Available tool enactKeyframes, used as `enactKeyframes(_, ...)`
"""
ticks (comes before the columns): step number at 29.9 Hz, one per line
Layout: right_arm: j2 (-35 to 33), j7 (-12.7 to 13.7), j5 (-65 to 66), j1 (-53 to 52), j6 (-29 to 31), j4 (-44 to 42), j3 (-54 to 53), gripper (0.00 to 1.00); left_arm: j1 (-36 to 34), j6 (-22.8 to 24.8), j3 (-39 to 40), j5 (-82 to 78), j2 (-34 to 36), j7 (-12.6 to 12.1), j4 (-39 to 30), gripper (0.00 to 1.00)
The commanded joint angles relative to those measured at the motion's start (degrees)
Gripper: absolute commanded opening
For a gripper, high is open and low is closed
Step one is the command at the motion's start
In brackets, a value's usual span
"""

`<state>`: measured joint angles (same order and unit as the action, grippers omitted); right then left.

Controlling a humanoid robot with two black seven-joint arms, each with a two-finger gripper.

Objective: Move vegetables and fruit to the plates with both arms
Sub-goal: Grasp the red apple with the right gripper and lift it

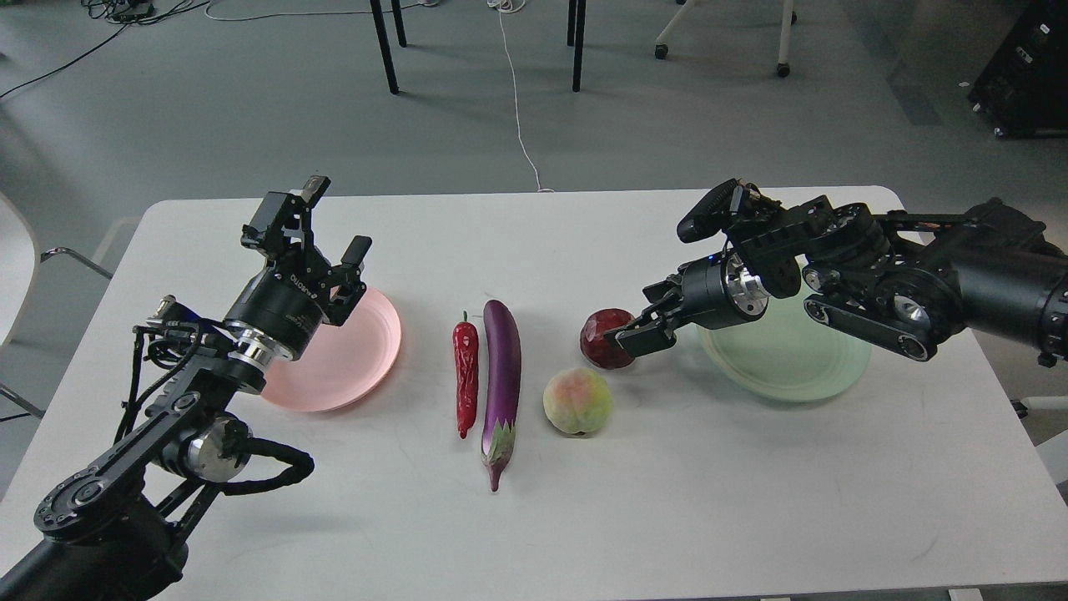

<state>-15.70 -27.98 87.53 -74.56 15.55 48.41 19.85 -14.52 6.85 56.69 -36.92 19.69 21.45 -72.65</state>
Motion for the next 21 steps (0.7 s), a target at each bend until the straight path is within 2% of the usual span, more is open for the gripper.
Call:
enactKeyframes(1,2.69,-0.02,0.0,-0.05,0.01,-1.92,0.71,0.99,0.02,0.0,0.0,0.01,0.09,0.0,-0.03,0.98)
enactKeyframes(12,6.74,-0.02,-0.08,-0.05,-2.36,-6.4,4.22,0.97,0.02,0.09,0.0,0.01,0.09,0.0,-0.03,0.98)
enactKeyframes(17,7.18,-0.02,-0.08,-0.05,-3.94,-7.81,6.33,0.93,-0.07,0.09,0.0,0.01,0.0,0.0,-0.03,0.98)
enactKeyframes(18,7.26,-0.02,-0.17,-0.05,-3.94,-7.81,6.6,0.9,-0.07,0.09,0.0,0.01,0.0,0.0,-0.03,0.98)
enactKeyframes(21,7.18,-0.02,-0.17,-0.05,-4.12,-7.72,6.86,0.71,-0.07,0.09,0.0,0.01,0.09,0.0,-0.12,0.98)
